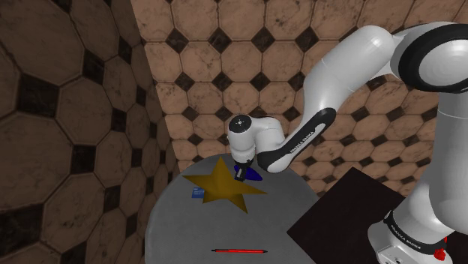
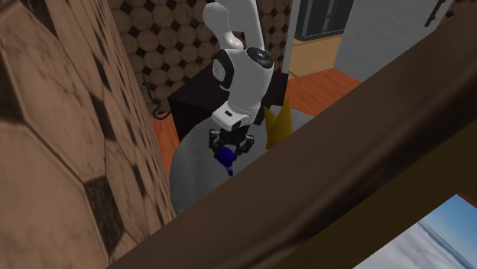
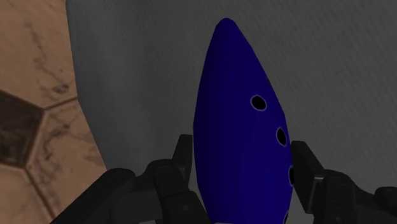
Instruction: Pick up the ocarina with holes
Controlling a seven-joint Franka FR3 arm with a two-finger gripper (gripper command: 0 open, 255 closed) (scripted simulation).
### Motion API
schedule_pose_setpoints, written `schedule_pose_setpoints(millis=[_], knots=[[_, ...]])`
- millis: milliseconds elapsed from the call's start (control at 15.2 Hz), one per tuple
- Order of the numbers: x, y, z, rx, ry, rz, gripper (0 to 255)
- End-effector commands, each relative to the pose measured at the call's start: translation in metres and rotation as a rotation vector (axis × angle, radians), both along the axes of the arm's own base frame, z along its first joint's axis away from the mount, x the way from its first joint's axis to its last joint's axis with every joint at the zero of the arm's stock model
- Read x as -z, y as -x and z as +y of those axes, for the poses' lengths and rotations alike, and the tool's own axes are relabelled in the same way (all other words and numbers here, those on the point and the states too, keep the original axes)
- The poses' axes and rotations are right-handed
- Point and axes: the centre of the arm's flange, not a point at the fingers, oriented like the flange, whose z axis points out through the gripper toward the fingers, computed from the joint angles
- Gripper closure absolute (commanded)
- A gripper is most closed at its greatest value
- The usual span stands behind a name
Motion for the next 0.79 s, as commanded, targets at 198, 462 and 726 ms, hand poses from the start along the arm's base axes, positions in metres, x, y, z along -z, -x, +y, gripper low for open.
schedule_pose_setpoints(millis=[198,462,726], knots=[[0.0,0.001,-0.001,-0.001,-0.001,0.0,255],[-0.021,0.001,-0.001,-0.001,-0.001,0.0,255],[-0.042,0.001,-0.001,-0.001,-0.001,0.0,255]])
